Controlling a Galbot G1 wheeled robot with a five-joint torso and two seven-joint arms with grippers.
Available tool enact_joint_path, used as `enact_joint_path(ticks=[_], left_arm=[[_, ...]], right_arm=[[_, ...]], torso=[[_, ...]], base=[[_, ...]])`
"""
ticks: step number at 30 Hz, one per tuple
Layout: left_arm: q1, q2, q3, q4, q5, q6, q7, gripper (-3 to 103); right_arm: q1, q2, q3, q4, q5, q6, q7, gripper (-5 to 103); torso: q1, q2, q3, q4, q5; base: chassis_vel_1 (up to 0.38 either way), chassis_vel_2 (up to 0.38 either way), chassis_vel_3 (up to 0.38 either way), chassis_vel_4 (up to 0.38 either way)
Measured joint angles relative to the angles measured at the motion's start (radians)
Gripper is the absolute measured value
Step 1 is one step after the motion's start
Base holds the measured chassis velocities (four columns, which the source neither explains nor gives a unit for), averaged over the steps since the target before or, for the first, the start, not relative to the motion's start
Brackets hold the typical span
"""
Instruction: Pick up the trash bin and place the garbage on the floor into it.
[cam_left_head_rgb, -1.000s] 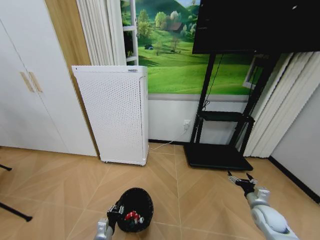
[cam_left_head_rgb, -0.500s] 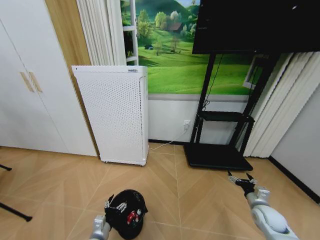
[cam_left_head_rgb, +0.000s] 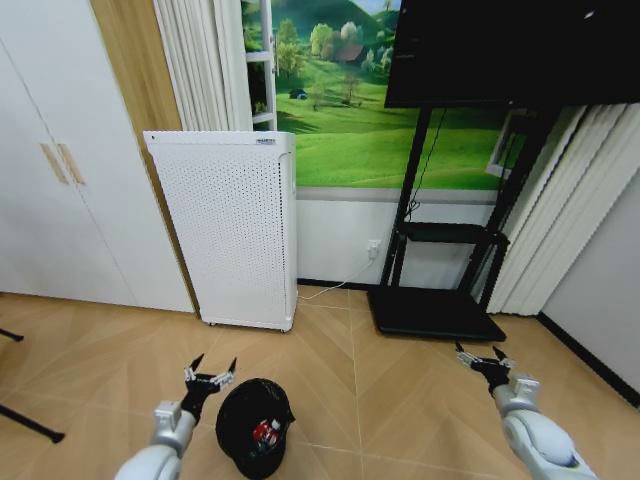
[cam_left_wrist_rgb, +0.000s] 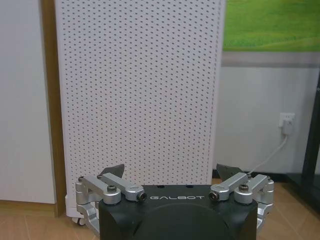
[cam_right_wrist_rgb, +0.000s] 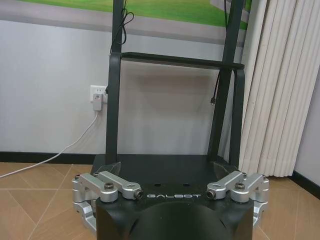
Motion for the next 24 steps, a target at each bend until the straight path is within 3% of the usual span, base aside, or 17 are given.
enact_joint_path(ticks=[5, 17, 24], left_arm=[[-0.103, 0.002, 0.03, 0.068, -0.026, 0.0, -0.008, 100], [-0.173, 0.0, 0.045, 0.132, -0.02, -0.01, 0.008, 100], [-0.29, -0.013, 0.078, 0.23, -0.015, -0.014, 0.025, 100]], right_arm=[[0.0, 0.0, 0.0, 0.0, 0.0, 0.0, 0.0, 100], [0.0, 0.0, 0.0, 0.0, 0.0, 0.0, 0.0, 100], [0.0, 0.0, 0.0, 0.0, 0.0, 0.0, 0.0, 100]], torso=[[0.0, 0.0, 0.0, 0.0, 0.0], [0.0, 0.0, 0.0, 0.0001, 0.0], [0.0, 0.0, 0.0, -0.0001, 0.0001]], base=[[0.0, 0.0, 0.0, 0.0], [0.0, 0.0, 0.0, 0.0], [0.0, 0.0, 0.0, 0.0]])
